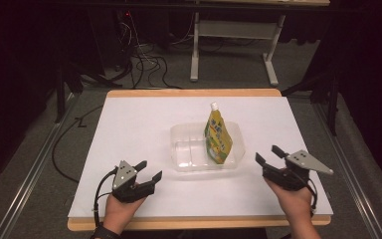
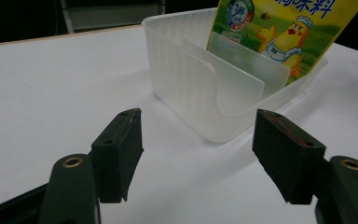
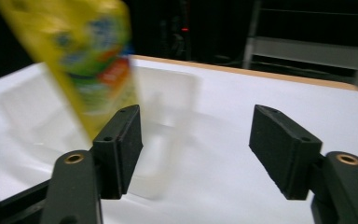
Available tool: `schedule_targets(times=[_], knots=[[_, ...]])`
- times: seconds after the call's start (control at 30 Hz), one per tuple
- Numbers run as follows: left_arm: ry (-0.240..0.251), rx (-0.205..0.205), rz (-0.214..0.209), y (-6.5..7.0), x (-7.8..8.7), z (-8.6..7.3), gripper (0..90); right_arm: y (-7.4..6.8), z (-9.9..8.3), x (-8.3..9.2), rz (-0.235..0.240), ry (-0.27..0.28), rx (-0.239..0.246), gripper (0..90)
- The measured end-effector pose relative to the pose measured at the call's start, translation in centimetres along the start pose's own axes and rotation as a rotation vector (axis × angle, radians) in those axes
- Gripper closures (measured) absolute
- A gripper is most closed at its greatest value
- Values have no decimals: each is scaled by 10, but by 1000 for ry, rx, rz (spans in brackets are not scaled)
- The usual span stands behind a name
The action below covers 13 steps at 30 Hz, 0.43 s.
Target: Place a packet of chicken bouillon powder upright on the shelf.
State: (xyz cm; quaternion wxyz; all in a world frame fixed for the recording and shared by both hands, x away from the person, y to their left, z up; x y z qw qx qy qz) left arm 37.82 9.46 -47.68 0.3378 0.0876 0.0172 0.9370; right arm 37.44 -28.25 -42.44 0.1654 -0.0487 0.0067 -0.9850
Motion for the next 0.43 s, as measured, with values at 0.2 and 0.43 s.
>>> schedule_targets(times=[0.2,0.43], knots=[[-17,-2,14,-3,-1,-4,332,47,-30,18,-106,-23,-67,316],[-23,-14,20,-1,-2,-5,330,46,-36,16,-92,-33,-65,315]])
Point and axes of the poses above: each handheld gripper's, and its own axes: x roughly backward along the jaws, z roughly out of its top, y roughly to its right, the point moved 9 cm from there along -x, roughly forward along the jaws, and after that the axes turned 14 degrees about y, right-handed, at the moved point
